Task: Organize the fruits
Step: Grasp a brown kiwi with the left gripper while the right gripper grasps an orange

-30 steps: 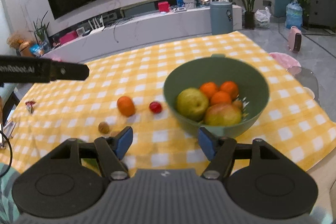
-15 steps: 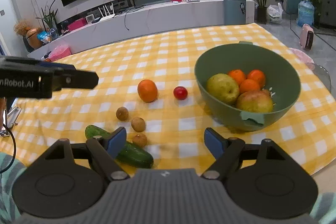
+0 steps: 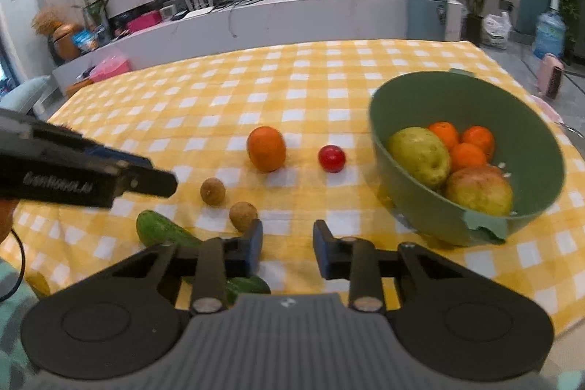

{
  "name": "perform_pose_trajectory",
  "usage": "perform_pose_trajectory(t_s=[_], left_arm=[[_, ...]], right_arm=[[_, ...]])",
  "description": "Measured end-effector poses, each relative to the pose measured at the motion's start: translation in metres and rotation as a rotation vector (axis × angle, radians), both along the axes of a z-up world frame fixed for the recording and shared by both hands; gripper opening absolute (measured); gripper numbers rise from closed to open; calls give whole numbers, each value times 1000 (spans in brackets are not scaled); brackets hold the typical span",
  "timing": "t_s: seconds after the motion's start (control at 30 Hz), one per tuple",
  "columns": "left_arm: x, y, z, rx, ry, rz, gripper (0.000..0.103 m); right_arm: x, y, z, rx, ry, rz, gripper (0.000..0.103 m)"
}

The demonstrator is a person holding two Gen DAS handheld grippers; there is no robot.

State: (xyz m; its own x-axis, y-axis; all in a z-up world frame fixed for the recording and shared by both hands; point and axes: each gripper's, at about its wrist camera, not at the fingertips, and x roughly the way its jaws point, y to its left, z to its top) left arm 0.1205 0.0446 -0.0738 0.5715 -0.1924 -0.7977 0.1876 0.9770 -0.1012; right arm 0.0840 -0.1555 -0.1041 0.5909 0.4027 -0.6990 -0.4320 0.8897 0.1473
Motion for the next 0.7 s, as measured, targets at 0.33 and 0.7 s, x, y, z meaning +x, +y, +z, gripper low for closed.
perform_pose_trajectory(t_s=[0.33,0.7], left_arm=[[29,12,-27,-64,57,93,44],[42,9,-49,-55,84,106,36]], right_arm=[[19,7,-11,17,32,8,29],[27,10,-17,8,33,1,30]])
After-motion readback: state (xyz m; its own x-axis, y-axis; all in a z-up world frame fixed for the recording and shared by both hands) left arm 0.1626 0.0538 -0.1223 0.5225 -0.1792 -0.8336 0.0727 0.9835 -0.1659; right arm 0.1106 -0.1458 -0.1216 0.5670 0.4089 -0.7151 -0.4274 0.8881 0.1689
